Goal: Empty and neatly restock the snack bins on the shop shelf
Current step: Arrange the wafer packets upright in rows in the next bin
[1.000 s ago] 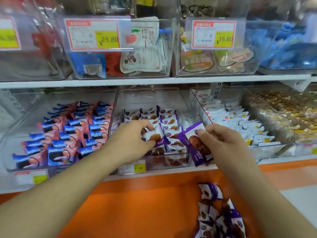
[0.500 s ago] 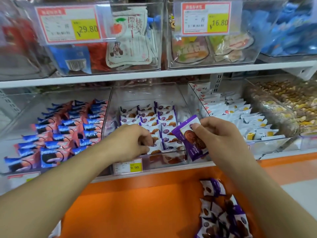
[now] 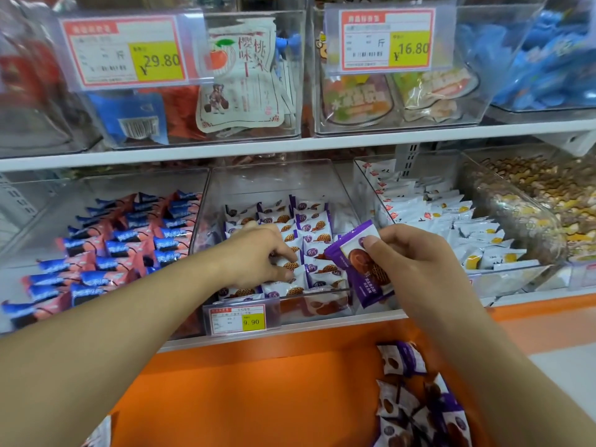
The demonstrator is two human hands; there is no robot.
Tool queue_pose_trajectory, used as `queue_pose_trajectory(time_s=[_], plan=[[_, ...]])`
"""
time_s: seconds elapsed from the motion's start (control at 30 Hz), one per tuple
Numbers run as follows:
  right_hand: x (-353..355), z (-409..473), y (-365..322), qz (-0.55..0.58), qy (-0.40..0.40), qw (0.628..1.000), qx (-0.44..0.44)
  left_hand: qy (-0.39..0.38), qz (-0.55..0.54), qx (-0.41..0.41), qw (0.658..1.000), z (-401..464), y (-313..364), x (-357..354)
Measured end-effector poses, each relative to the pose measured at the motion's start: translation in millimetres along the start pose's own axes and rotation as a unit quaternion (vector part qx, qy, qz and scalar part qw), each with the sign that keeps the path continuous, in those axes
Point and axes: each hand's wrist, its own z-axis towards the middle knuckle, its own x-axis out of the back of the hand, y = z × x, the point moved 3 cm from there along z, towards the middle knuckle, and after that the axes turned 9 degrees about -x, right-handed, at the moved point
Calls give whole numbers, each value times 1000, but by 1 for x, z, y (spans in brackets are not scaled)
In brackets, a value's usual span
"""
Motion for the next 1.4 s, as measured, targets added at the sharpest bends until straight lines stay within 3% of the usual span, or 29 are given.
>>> queue_pose_trajectory(time_s=[0.3, 0.47, 0.67, 0.83, 1.0, 1.3, 1.4], plan=[[2, 0, 3, 5, -2, 1000, -1, -46, -17, -15, 999, 8, -5, -10], [3, 0, 2, 0, -1, 1000, 3, 35, -93, -25, 995, 7, -2, -6], [3, 1, 3, 3, 3, 1000, 3, 81, -97, -22, 992, 3, 6, 1], [2, 2, 4, 6, 0, 1000, 4, 13, -86, -9, 996, -6, 8, 3], [1, 3, 7, 6, -1, 1000, 2, 85, -163, 8, 983, -13, 3, -4], [-1, 2, 6, 15, -18, 1000, -9, 19, 25, -29, 999, -13, 12, -8], [-2, 3, 3, 32, -37, 999, -11, 90, -118, -8, 989, -24, 23, 8]])
